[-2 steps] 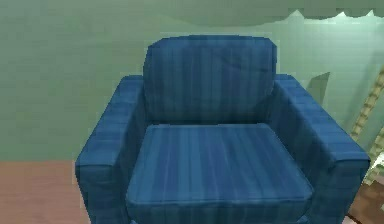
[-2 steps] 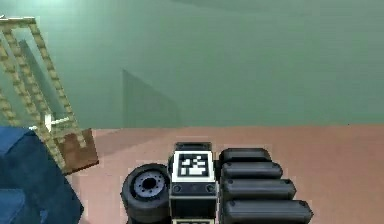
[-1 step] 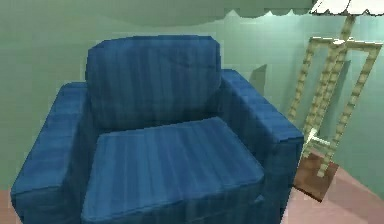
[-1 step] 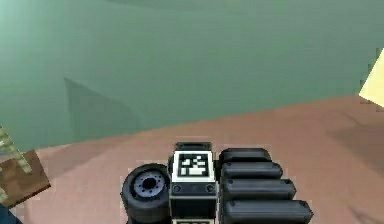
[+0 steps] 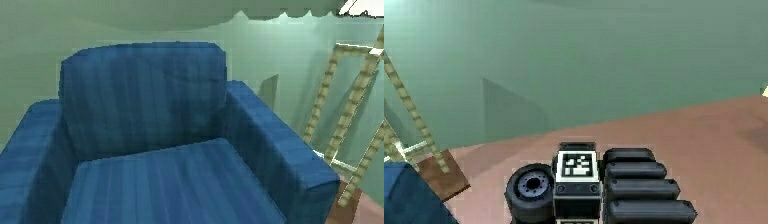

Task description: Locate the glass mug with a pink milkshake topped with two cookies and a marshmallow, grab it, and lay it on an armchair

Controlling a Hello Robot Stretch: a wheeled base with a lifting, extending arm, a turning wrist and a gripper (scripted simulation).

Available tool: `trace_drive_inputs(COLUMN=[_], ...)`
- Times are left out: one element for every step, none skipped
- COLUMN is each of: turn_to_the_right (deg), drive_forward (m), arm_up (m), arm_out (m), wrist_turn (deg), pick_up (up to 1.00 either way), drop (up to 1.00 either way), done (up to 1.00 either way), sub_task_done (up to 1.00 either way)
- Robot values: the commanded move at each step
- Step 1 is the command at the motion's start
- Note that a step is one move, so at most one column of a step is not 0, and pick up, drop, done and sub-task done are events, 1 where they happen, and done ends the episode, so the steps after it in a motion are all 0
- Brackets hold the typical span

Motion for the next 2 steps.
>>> trace_drive_inputs(turn_to_the_right=[-45.0,-45.0], drive_forward=[0.0,0.0], arm_up=[0.0,0.0], arm_out=[0.0,0.0], wrist_turn=[0.0,0.0], pick_up=[0.0,0.0], drop=[0.0,0.0], done=[0.0,0.0], sub_task_done=[0.0,0.0])
